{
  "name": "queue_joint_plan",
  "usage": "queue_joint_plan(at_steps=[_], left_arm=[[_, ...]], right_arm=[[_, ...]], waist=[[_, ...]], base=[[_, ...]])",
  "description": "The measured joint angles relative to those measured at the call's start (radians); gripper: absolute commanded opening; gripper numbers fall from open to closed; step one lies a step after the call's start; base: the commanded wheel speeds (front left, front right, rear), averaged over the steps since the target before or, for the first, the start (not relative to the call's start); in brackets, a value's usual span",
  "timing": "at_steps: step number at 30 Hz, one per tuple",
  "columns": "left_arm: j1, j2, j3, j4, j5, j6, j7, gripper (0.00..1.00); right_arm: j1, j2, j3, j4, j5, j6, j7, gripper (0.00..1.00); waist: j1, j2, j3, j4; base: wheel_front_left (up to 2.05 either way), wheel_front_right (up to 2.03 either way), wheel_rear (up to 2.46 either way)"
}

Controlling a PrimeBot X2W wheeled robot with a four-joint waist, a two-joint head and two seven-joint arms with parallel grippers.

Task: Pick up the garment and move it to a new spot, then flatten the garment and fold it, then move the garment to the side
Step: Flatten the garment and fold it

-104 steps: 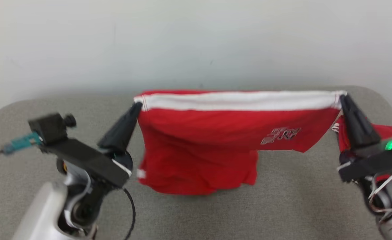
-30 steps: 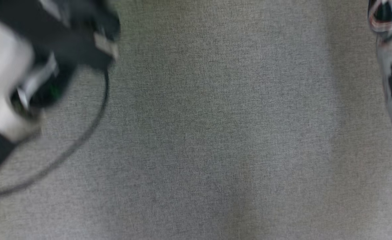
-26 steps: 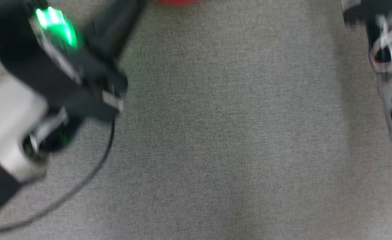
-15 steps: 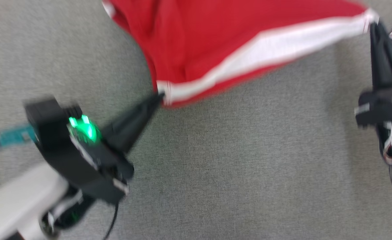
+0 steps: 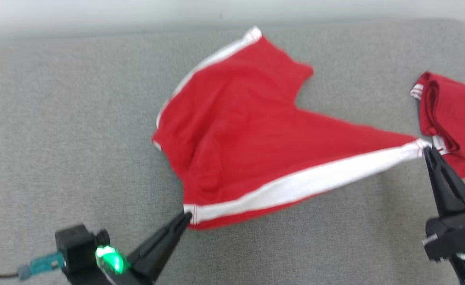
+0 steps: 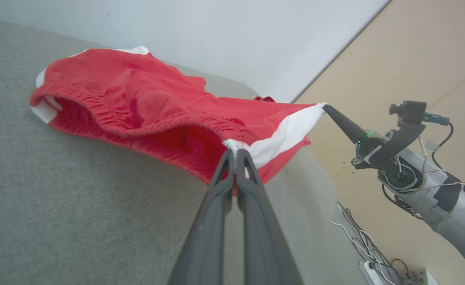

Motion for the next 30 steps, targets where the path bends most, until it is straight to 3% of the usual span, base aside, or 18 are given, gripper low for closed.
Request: queue_joint_plan(at_steps=[6,11,18,30], left_arm=[[0.094,-0.024,0.047,-0.059,-0.026,0.015,0.000,0.00],[0.101,-0.086,0.131,-0.029,-0.100,0.008,0.000,0.00],[0.064,-0.231,0.221,0.076,-0.277,0.007,0.002,0.00],[-0.092,-0.361,0.258,0.204,-0.389,0.002,0.020,0.00]], right_arm=[[0.092,-0.017,-0.054,-0.119,-0.013,0.000,0.188,0.00],[-0.003,0.026,-0.090,-0.078,-0.040,0.000,0.273,0.00],[-0.283,0.071,-0.023,0.150,-0.089,0.000,0.308,0.00],[-0.732,0.033,0.176,0.528,-0.142,0.000,0.193,0.00]], waist=[[0.0000,0.0001,-0.064,0.011],[0.0001,0.0002,-0.054,0.030],[0.0004,0.0003,0.004,0.059],[0.0005,0.0003,0.109,0.136]], base=[[0.00,0.00,0.00],[0.00,0.00,0.00],[0.00,0.00,0.00],[0.00,0.00,0.00]])
